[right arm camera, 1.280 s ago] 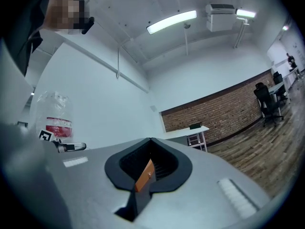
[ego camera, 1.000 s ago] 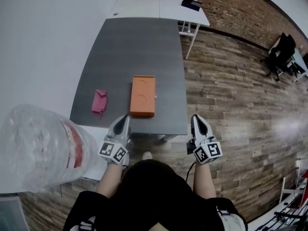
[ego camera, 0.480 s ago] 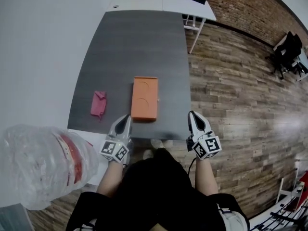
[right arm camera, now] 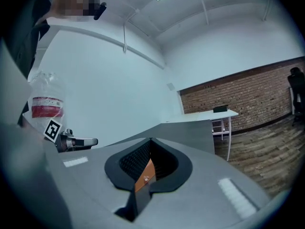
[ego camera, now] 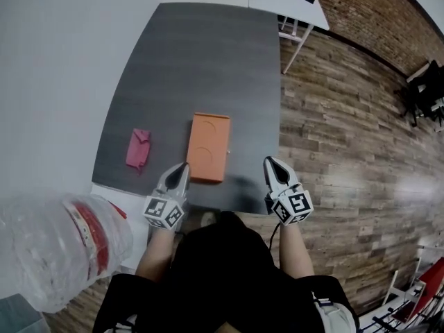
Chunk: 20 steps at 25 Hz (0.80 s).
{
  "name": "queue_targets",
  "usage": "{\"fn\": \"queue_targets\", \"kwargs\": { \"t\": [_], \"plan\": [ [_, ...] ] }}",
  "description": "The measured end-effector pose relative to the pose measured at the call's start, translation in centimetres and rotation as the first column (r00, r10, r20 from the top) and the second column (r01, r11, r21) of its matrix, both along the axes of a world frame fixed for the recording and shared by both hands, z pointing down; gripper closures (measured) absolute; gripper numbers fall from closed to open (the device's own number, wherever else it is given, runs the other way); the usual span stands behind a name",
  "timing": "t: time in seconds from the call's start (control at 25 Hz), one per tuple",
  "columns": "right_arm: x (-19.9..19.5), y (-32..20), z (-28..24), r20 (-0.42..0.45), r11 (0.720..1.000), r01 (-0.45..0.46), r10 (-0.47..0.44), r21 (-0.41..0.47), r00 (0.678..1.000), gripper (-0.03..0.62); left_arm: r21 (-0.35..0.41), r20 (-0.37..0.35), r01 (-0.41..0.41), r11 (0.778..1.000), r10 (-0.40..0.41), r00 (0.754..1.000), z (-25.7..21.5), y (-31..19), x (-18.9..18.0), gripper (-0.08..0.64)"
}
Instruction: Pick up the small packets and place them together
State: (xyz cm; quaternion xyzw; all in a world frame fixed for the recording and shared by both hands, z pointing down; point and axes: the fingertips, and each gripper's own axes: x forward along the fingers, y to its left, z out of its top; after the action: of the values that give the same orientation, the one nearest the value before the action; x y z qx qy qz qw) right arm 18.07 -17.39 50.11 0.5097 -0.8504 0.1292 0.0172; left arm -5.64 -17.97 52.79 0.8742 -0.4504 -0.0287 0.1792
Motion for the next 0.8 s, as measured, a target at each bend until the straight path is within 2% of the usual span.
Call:
{"fn": "queue_targets", "kwargs": {
  "t": [0.2, 0.44, 0.52, 0.64, 0.8],
  "plan": [
    [-0.9, -0.7, 2.5, -0.008, 0.998, 0.029, -0.029, -0.051, 1.0, 0.589, -0.043, 0.021, -0.005, 0.999, 0.006, 1.0, 1.7, -0.4, 0.3, 0.56],
    [-3.1, -1.4, 5.6, -0.108, 0.985, 0.129, -0.141, -0.113, 0.984, 0.589, -0.081, 0.067, -0.027, 0.996, 0.032, 0.997, 3.5, -1.0, 0.8, 0.56],
    [-3.8, -2.0, 6.6, -0.138, 0.978, 0.158, -0.177, -0.139, 0.974, 0.586, -0.106, 0.041, -0.018, 0.994, 0.022, 0.999, 3.8, -1.2, 0.7, 0.56],
    [-4.6, -2.8, 7.9, -0.158, 0.966, 0.193, -0.221, -0.175, 0.963, 0.558, -0.125, 0.01, 0.0, 0.992, 0.002, 1.0, 4.3, -1.6, 0.6, 0.56],
    [-6.1, -3.4, 10.1, -0.196, 0.94, 0.257, -0.302, -0.225, 0.933, 0.511, -0.133, 0.048, -0.022, 0.991, 0.028, 0.998, 5.0, -1.7, 1.0, 0.56]
  ]
}}
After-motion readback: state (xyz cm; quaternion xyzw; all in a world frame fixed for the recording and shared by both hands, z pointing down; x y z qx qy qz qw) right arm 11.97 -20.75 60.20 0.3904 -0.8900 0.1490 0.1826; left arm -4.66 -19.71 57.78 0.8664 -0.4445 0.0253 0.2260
